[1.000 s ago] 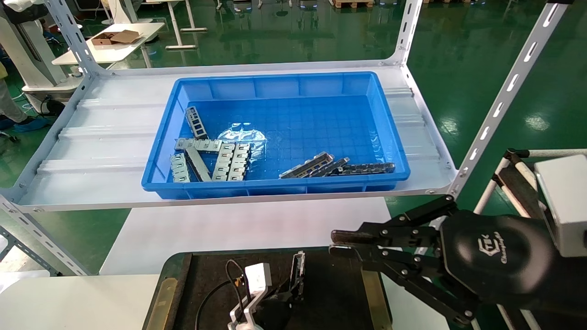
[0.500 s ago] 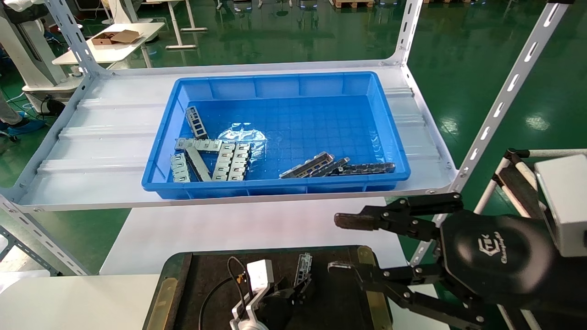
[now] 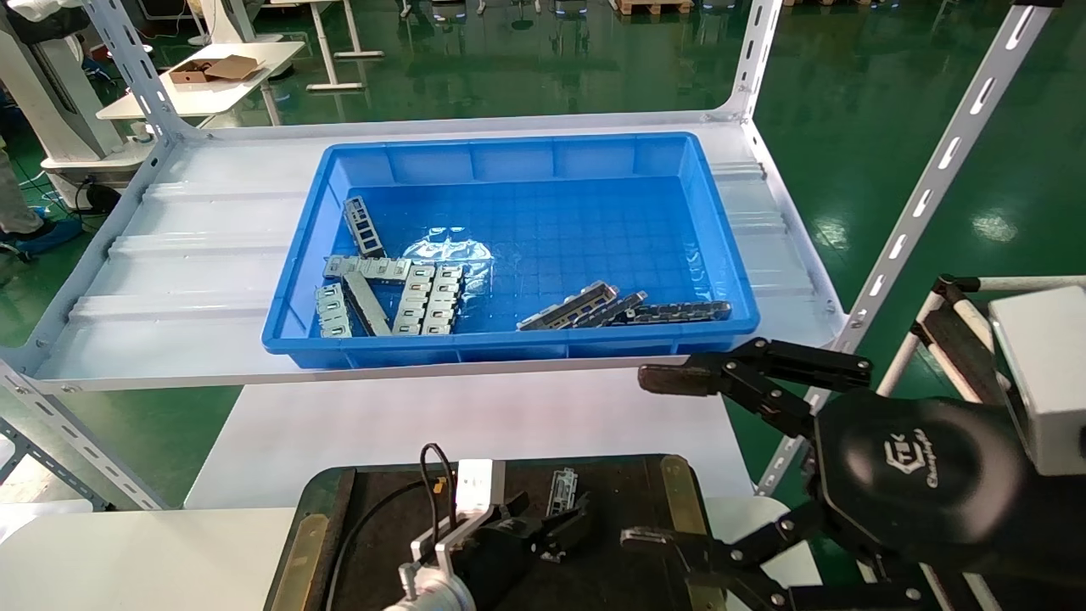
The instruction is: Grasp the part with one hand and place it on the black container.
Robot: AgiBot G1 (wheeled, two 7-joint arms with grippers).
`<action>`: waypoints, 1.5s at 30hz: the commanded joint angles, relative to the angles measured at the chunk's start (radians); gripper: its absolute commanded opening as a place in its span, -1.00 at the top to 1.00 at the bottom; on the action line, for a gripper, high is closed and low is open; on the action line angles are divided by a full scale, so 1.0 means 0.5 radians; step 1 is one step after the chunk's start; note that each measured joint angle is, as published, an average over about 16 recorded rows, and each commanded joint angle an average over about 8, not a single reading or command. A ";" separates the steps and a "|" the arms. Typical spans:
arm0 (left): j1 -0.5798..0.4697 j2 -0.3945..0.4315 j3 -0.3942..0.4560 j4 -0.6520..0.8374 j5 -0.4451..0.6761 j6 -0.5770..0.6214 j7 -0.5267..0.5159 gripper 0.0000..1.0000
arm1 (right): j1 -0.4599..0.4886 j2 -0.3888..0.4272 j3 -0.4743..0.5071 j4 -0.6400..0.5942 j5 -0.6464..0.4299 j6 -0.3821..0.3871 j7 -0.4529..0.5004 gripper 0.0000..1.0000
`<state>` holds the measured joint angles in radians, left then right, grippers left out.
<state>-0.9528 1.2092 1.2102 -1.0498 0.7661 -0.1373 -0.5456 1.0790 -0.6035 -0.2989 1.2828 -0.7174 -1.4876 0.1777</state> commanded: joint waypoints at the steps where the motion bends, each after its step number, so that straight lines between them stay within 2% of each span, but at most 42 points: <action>1: -0.017 -0.060 -0.006 -0.018 0.036 0.109 0.005 -1.00 | 0.000 0.000 0.000 0.000 0.000 0.000 0.000 -1.00; 8: -0.055 -0.237 -0.111 -0.093 0.120 0.449 0.097 -1.00 | 0.000 0.000 -0.001 0.000 0.001 0.000 0.000 -1.00; 15: -0.057 -0.440 -0.261 -0.182 0.177 0.763 0.306 -1.00 | 0.000 0.001 -0.002 0.000 0.001 0.001 -0.001 -1.00; 27: 0.013 -0.750 -0.533 -0.291 0.083 1.311 0.695 -1.00 | 0.001 0.001 -0.003 0.000 0.002 0.001 -0.001 -1.00; 37: 0.018 -1.020 -0.632 -0.350 0.000 1.739 0.888 -1.00 | 0.001 0.002 -0.004 0.000 0.003 0.002 -0.002 -1.00; 45: -0.018 -1.223 -0.663 -0.444 -0.029 1.966 0.910 -1.00 | 0.001 0.002 -0.005 0.000 0.003 0.002 -0.002 -1.00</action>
<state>-0.9587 0.6131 0.8808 -1.2664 0.7529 0.8284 -0.0927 1.0796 -0.6025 -0.3012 1.2828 -0.7158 -1.4866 0.1765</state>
